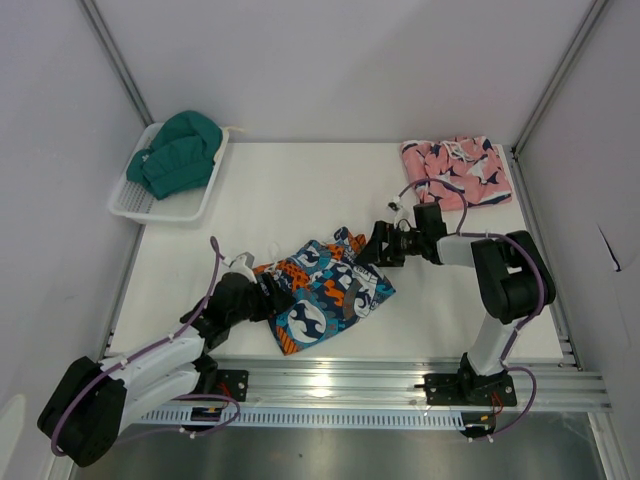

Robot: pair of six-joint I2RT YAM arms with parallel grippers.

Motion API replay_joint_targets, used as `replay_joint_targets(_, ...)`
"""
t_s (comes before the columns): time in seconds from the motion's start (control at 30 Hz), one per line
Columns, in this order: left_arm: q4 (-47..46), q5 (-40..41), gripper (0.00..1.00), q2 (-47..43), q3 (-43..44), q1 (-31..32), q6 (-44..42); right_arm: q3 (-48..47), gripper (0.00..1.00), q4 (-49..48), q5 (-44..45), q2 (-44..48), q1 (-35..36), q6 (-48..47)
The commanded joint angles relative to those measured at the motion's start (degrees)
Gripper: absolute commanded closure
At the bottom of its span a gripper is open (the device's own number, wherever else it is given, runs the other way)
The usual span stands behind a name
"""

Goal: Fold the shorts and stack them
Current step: Neatly place the folded shorts to the corner

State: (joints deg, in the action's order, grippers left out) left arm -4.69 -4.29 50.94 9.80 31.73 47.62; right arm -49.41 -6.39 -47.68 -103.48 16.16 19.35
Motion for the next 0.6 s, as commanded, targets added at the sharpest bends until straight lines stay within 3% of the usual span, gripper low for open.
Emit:
replay_joint_targets(0.0,0.9,0.3,0.25,-0.2,1.9,0.4,-1.7,2.0,0.05,-4.0,-2.6,-0.4,-0.4,2.0)
replay_joint_targets(0.2,0.8,0.2,0.23,-0.4,2.3,0.3,-1.7,3.2,0.05,-8.8,-6.6,-2.7,-1.2,5.1)
replay_joint_targets(0.37,0.6,-0.6,0.21,-0.2,2.4,0.3,-2.0,1.3,0.09,-2.8,-1.6,-2.0,0.5,0.5)
replay_joint_targets(0.57,-0.3,-1.6,0.17,0.0,2.2,0.4,-2.1,-1.0,0.24,3.4,4.0,-3.3,3.1,-2.9)
